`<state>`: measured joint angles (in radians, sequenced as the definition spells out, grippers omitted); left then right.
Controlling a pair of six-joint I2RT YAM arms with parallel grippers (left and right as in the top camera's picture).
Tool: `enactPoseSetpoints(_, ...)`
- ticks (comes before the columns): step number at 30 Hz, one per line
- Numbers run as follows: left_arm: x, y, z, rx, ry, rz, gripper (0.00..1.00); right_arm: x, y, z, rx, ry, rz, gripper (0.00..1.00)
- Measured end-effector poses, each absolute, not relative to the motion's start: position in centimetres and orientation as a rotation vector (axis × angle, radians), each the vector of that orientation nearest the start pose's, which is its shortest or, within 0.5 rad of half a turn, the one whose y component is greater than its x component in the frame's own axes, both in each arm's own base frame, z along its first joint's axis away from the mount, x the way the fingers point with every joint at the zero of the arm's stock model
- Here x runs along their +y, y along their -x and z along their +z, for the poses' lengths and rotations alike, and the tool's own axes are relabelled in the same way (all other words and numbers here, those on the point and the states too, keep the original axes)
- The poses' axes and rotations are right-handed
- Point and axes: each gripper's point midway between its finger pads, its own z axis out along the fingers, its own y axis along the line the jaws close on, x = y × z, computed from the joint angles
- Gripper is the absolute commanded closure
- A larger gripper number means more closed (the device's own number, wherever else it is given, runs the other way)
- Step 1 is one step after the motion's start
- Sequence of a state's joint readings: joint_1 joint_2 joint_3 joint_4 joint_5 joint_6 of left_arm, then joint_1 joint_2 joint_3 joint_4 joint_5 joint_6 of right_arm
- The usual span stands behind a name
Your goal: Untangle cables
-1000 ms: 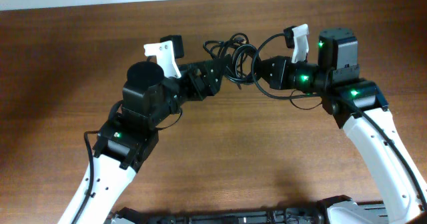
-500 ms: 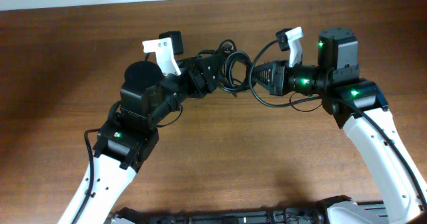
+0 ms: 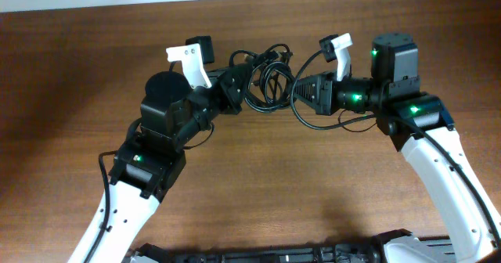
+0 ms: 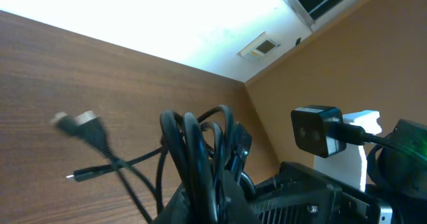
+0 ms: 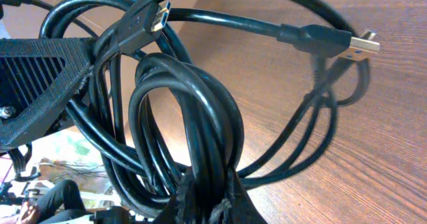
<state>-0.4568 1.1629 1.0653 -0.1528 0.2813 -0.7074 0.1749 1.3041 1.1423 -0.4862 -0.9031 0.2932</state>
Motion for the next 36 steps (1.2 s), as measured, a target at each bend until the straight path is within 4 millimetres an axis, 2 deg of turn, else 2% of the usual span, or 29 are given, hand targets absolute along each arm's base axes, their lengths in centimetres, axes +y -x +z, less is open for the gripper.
enactPoseSetpoints(2,-21.8,-33.5,33.1,1.954,0.031,-1.055,1.0,19.4,-31.6,28.0,2.163,0.4,1.261,0.34)
enactPoseSetpoints(3,-21.7,-33.4,33.0,1.96,0.034,-1.052,1.0,19.4,-31.5,28.0,2.164,0.401,1.264,0.29)
enactPoseSetpoints(9,-21.4,-33.9,33.5,1.93,0.055,-1.034,1.0,18.8,-31.0,26.3,2.263,0.329,1.229,0.15)
enactPoseSetpoints(11,-21.0,-34.4,33.8,1.908,0.079,-1.009,1.0,18.7,-31.1,26.2,2.271,0.319,1.22,0.01)
enactPoseSetpoints(14,-20.0,-35.4,35.1,1.833,0.128,-0.96,1.0,18.7,-31.6,26.6,2.283,0.208,1.258,0.01)
enactPoseSetpoints(15,-19.7,-35.8,35.8,1.797,0.144,-0.947,1.0,18.7,-31.9,26.8,2.287,0.152,1.281,0.02)
enactPoseSetpoints(18,-18.9,-36.4,37.2,1.726,0.191,-0.935,1.0,18.8,-32.5,27.6,2.303,-0.044,1.37,0.17)
enactPoseSetpoints(22,-18.4,-36.7,37.6,1.702,0.245,-0.939,1.0,19.2,-33.2,28.7,2.296,-0.28,1.497,0.29)
enactPoseSetpoints(25,-18.4,-36.8,37.6,1.701,0.316,-0.994,1.0,21.0,-33.1,30.3,2.256,-0.316,1.594,0.36)
enactPoseSetpoints(26,-18.5,-36.9,37.4,1.705,0.339,-1.011,1.0,22.3,-32.7,31.2,2.237,-0.28,1.636,0.37)
enactPoseSetpoints(28,-18.6,-37.2,37.0,1.713,0.38,-1.039,1.0,23.2,-32.4,31.4,2.244,-0.314,1.666,0.43)
enactPoseSetpoints(31,-18.7,-37.4,37.1,1.703,0.445,-1.096,1.0,23.4,-32.5,31.3,2.254,-0.407,1.684,0.48)
enactPoseSetpoints(34,-18.8,-37.3,37.1,1.703,0.489,-1.145,1.0,23.3,-32.9,31.1,2.251,-0.476,1.674,0.63)
enactPoseSetpoints(36,-19.3,-37.1,37.2,1.71,0.497,-1.194,1.0,23.2,-33.3,31.0,2.243,-0.507,1.648,0.69)
